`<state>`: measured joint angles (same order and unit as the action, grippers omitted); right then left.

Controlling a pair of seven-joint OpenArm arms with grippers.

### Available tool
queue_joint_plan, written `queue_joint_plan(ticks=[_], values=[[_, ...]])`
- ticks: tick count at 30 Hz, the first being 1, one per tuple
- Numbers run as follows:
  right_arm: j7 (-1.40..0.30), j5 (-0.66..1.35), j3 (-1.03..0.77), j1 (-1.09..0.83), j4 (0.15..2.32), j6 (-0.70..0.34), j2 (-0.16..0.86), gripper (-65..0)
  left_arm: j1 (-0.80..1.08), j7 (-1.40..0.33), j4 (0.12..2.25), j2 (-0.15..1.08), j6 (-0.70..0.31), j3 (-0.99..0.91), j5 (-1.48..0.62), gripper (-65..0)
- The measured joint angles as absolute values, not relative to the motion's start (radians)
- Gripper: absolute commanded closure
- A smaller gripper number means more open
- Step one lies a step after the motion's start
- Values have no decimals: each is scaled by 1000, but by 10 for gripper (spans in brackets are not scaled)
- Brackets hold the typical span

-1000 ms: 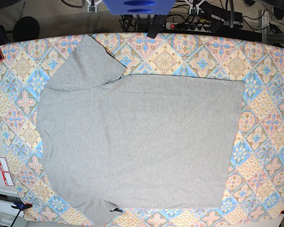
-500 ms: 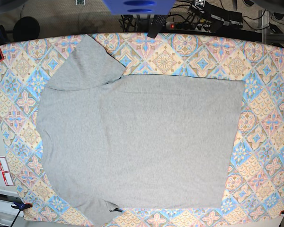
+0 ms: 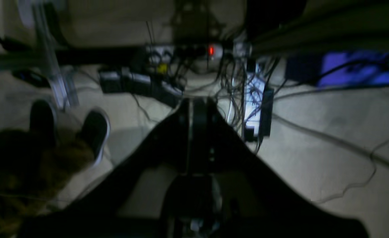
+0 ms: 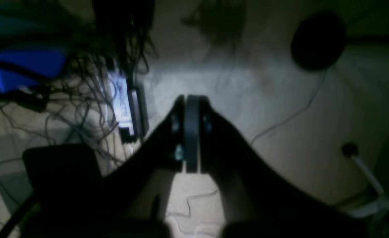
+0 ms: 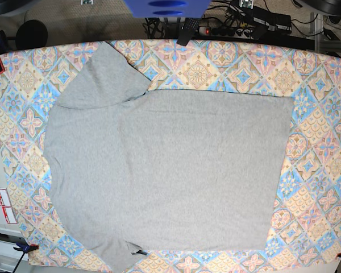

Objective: Fold the T-shirt properly

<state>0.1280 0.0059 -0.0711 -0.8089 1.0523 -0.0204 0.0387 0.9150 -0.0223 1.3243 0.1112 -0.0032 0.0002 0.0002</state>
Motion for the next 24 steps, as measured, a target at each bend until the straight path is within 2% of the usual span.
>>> queue_joint_plan(ticks=[7,14,22,24], values=[[119,3,-71,-941,1273,-21,39,0,1034,-38,1583,112,-4,0,1,0],[54,2,-85,-1013,1527,-25,38,0,1056,-233,1880,150,-3,2,-7,0],[-111,3,-175,-1008,1756,-17,44,0,990,-262,1934,147,-6,-7,-7,-2],[-150,4,-175,-1006,1795,-22,39,0,961,-256,1937,144,-13,-31,-8,-19]])
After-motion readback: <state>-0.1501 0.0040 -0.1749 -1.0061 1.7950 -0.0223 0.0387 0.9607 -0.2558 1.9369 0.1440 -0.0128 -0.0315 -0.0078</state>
